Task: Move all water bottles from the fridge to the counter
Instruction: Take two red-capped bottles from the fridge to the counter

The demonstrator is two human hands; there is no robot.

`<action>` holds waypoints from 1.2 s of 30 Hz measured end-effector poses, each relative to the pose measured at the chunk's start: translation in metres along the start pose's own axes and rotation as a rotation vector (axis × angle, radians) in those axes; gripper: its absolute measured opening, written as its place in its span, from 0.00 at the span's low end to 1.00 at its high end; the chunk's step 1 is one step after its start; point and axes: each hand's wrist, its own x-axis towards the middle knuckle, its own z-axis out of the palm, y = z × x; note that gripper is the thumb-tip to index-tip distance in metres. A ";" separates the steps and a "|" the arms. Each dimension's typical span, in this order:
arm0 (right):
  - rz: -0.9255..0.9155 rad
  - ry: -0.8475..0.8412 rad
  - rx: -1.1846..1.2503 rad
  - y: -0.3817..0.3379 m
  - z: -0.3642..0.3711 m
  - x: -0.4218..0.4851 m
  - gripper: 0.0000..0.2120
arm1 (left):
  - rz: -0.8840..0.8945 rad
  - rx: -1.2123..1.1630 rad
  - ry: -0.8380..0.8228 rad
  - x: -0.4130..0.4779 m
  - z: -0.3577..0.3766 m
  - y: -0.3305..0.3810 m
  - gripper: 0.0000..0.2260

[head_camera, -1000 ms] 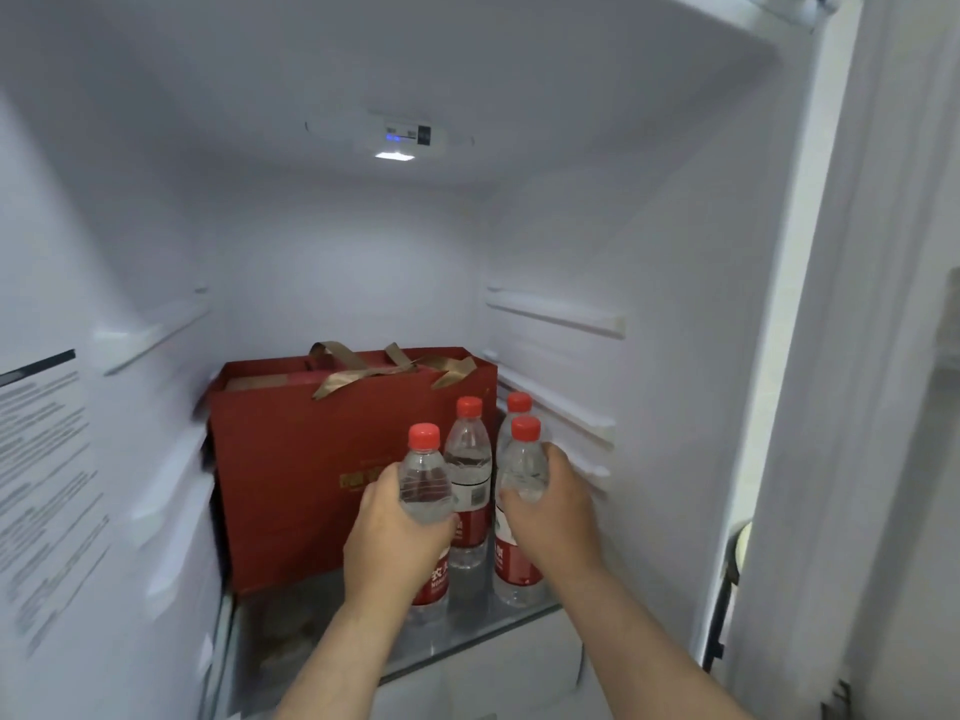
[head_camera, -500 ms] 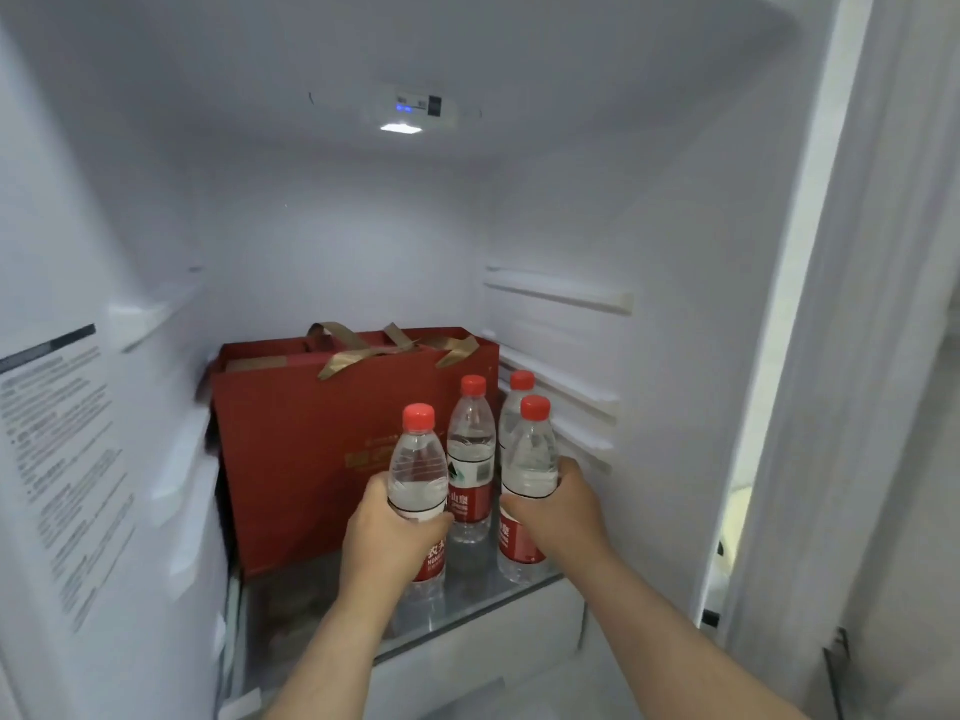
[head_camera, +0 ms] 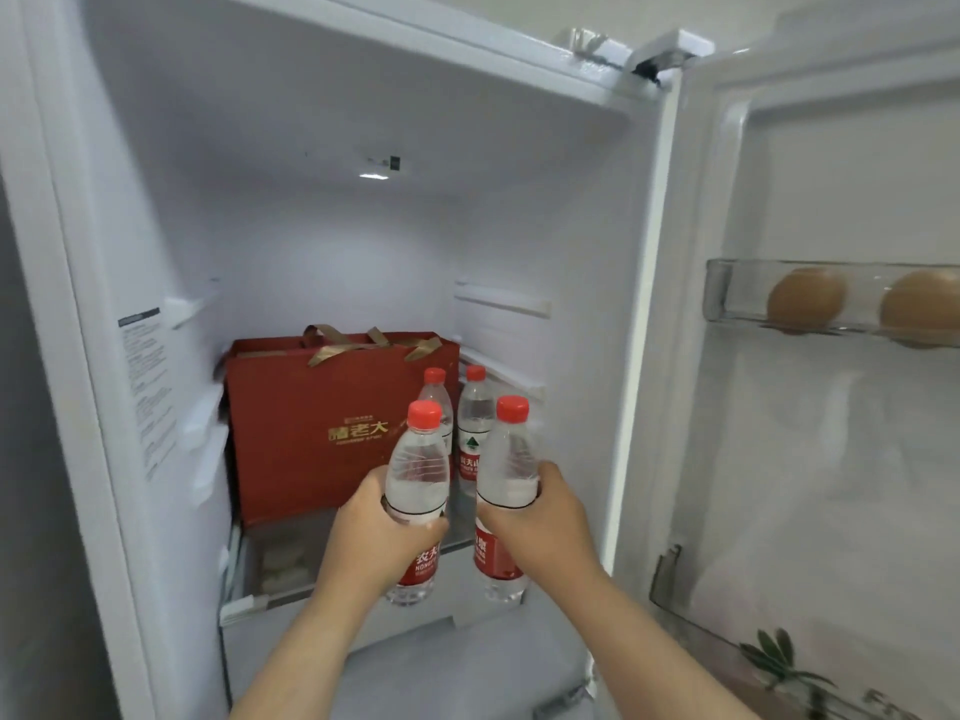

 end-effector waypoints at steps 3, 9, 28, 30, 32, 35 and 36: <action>-0.010 -0.070 -0.001 0.001 -0.025 -0.037 0.20 | 0.007 0.014 0.038 -0.042 0.000 0.018 0.24; -0.037 -0.151 0.012 0.013 -0.094 -0.110 0.20 | 0.019 0.025 0.090 -0.135 0.015 0.055 0.25; -0.002 0.070 -0.089 0.029 -0.339 -0.272 0.20 | 0.158 -0.139 -0.399 -0.317 0.110 0.168 0.24; 0.017 0.117 -0.116 0.032 -0.366 -0.293 0.20 | 0.199 -0.168 -0.505 -0.330 0.129 0.179 0.25; 0.036 0.190 -0.156 0.036 -0.393 -0.315 0.20 | 0.262 -0.175 -0.592 -0.343 0.150 0.192 0.24; 0.090 0.306 -0.211 0.039 -0.424 -0.350 0.20 | 0.319 -0.211 -0.711 -0.369 0.179 0.210 0.22; 0.106 0.340 -0.225 0.041 -0.432 -0.361 0.20 | 0.319 -0.216 -0.747 -0.377 0.186 0.215 0.22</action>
